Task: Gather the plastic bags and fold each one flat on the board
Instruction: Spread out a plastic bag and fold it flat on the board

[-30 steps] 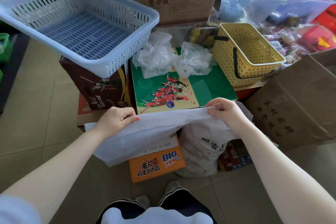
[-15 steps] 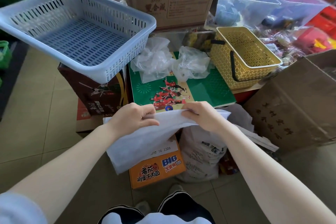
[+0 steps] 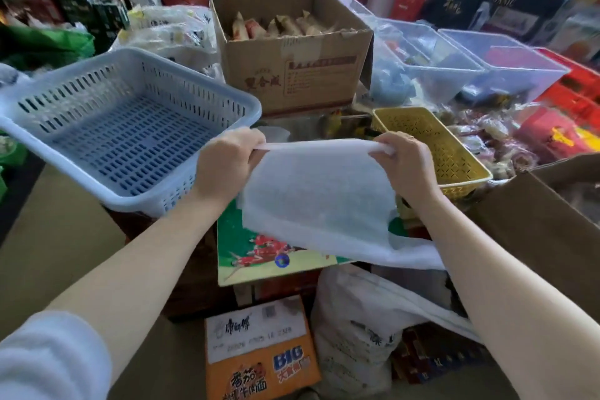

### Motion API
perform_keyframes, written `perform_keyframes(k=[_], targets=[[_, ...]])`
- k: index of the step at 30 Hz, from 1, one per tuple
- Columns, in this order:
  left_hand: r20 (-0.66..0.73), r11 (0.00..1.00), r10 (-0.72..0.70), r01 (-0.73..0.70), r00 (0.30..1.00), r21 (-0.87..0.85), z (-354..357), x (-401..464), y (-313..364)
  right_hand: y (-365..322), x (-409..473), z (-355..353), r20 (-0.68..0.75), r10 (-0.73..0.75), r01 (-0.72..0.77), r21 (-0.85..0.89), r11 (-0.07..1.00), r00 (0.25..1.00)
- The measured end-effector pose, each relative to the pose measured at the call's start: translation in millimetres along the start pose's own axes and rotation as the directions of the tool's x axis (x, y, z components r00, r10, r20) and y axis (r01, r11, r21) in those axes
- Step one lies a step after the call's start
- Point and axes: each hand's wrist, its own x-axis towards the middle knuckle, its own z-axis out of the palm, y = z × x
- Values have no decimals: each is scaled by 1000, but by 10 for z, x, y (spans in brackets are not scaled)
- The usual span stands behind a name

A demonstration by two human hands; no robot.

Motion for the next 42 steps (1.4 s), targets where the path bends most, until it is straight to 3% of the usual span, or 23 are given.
perform_keyframes(k=[2,4,6,9,12,14,17,20,24,26,28,30,32,35,37,39,42], targets=[[-94,995,70,-63,993,72,-71,170,43,3,165,-153,-38,-90,90,-20,996,995],[-49,988,119,-113,992,104,-47,110,14,116,155,-196,57,-156,160,-70,985,986],[102,986,149,-156,984,65,76,-145,-48,292,-3,-120,198,-212,234,-95,968,957],[373,975,221,-210,901,-70,322,-688,-123,545,-342,138,411,-283,328,-42,944,866],[625,993,114,-65,772,-101,545,-1197,-178,796,-669,505,606,-284,344,17,939,743],[732,975,-33,182,681,-126,620,-1485,-197,910,-848,717,743,-214,286,32,958,634],[750,782,-318,608,580,-139,673,-1734,-172,990,-973,938,867,-130,207,32,978,480],[676,515,-548,836,492,-190,725,-1837,-199,996,-929,1036,894,-135,162,71,984,428],[556,333,-692,887,461,-321,832,-1765,-234,1054,-739,1199,836,-174,158,106,982,521],[524,240,-752,907,400,-346,926,-1639,-306,1067,-618,1332,818,-138,133,76,988,559],[579,133,-734,911,356,-391,1002,-1508,-399,1078,-504,1456,827,-8,30,-11,999,562],[670,3,-646,879,365,-476,1056,-1396,-494,1101,-409,1566,824,112,-65,-92,994,556],[721,41,-584,900,374,-434,1104,-1336,-573,1120,-321,1674,771,166,-129,-109,986,614],[684,298,-644,936,343,-188,1226,-1333,-649,1140,-215,1817,718,216,-124,-179,976,662],[598,441,-702,895,386,-60,1310,-1339,-671,1172,-185,1894,716,248,-100,-244,965,652],[535,498,-728,867,428,-17,1362,-1335,-694,1208,-180,1932,708,270,-78,-291,954,652],[522,546,-747,828,412,127,1392,-1323,-708,1237,-169,1968,680,316,-81,-355,931,662]])
